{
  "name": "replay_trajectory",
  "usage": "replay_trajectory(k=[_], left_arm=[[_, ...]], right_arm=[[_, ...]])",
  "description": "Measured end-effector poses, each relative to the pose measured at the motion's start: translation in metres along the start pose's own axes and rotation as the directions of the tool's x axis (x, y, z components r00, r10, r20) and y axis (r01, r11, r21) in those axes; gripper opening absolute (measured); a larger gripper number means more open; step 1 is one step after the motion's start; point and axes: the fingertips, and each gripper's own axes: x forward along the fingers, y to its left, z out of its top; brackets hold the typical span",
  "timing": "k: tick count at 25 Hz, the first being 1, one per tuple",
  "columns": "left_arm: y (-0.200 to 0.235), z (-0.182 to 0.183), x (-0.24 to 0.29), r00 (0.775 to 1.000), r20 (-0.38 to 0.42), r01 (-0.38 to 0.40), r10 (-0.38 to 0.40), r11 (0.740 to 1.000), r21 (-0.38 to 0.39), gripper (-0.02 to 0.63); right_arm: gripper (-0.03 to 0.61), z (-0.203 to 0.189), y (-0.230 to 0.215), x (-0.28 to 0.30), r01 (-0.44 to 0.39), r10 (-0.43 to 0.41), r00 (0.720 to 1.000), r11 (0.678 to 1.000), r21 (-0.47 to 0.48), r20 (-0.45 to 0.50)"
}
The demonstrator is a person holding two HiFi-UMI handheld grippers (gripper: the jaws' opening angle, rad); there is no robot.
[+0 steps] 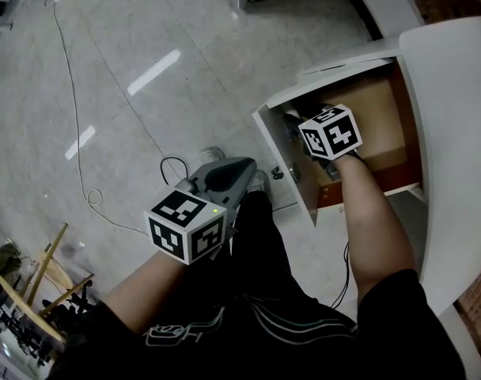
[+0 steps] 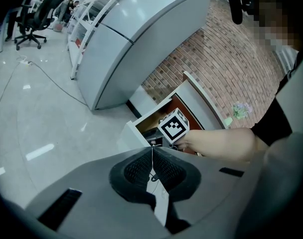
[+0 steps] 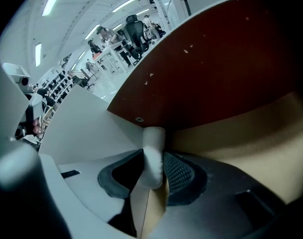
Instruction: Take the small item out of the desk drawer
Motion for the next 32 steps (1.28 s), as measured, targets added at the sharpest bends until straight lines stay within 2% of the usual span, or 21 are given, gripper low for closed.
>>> replay_trajectory(k=[11, 20, 26, 32], left_arm=[[-0.006, 0.009, -0.011, 0.999, 0.024, -0.028, 0.028, 1.000, 0.003, 0.021], [-0.037, 0.018, -0.034, 0.998, 0.050, -0.044, 0.044, 0.999, 0.000, 0.021], [-0.072, 0.038, -0.063, 0.995, 0.092, -0.050, 0.047, 0.998, 0.032, 0.021], [-0.113, 0.060, -0.095, 0.990, 0.130, -0.056, 0.046, 0.996, 0.073, 0.021]], right_arm=[[0.137, 0.002, 0.001, -0.006, 0.001, -0.001, 1.000, 0.999, 0.041, 0.003], [0.137, 0.009, 0.017, -0.057, 0.018, -0.018, 1.000, 1.000, 0.006, -0.007], [0.137, 0.017, 0.052, -0.118, 0.012, -0.011, 0.999, 1.000, -0.015, 0.049], [0.137, 0.033, 0.095, -0.192, 0.006, -0.002, 0.984, 1.000, -0.025, 0.176]])
